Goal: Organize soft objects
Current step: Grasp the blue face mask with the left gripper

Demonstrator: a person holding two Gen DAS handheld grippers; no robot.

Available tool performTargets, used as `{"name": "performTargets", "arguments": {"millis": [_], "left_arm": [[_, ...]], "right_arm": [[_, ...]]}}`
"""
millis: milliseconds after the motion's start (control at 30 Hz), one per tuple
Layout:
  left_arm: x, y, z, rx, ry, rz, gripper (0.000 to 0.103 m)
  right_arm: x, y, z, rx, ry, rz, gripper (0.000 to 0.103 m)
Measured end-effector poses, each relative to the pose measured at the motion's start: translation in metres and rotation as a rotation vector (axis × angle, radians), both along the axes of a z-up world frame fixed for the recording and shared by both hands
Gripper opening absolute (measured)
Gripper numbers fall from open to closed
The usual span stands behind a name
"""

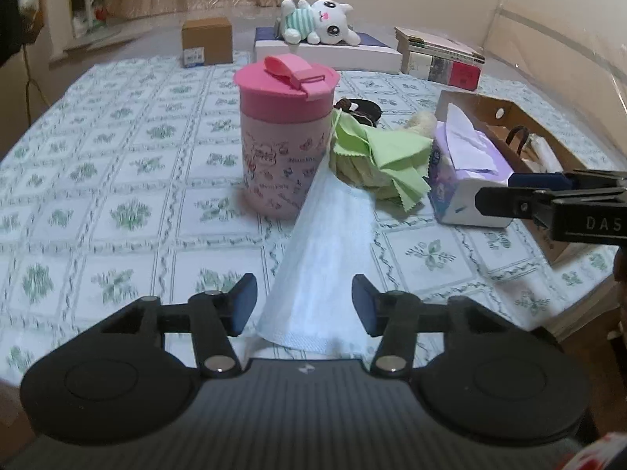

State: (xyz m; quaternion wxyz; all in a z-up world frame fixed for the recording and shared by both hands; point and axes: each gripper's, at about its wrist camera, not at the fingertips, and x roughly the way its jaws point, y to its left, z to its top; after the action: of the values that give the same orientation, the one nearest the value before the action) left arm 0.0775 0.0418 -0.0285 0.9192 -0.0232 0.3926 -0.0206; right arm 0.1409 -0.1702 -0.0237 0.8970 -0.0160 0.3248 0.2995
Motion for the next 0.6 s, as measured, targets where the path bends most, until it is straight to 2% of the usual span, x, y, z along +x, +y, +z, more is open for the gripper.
{"name": "performTargets", "arguments": {"millis": [100, 367, 533, 600], "left_arm": [[0.014, -0.004, -0.005, 0.029, 0.007, -0.027, 0.055], [0.047, -0.026, -0.037, 0.099, 0.061, -0.175, 0.083], [0.060, -0.038, -0.053, 0.161, 0.077, -0.236, 0.087], [0.062, -0.040, -0.058, 0.189, 0.081, -0.252, 0.081]], "right_arm": [[0.004, 0.003, -0.004, -0.010, 0.008, -0.002, 0.065], [0.016, 0.005, -0.015, -0.017, 0.022, -0.001, 0.065], [0.024, 0.004, -0.022, -0.026, 0.031, -0.008, 0.065], [0.027, 0.003, -0.025, -0.025, 0.037, -0.012, 0.065]]}}
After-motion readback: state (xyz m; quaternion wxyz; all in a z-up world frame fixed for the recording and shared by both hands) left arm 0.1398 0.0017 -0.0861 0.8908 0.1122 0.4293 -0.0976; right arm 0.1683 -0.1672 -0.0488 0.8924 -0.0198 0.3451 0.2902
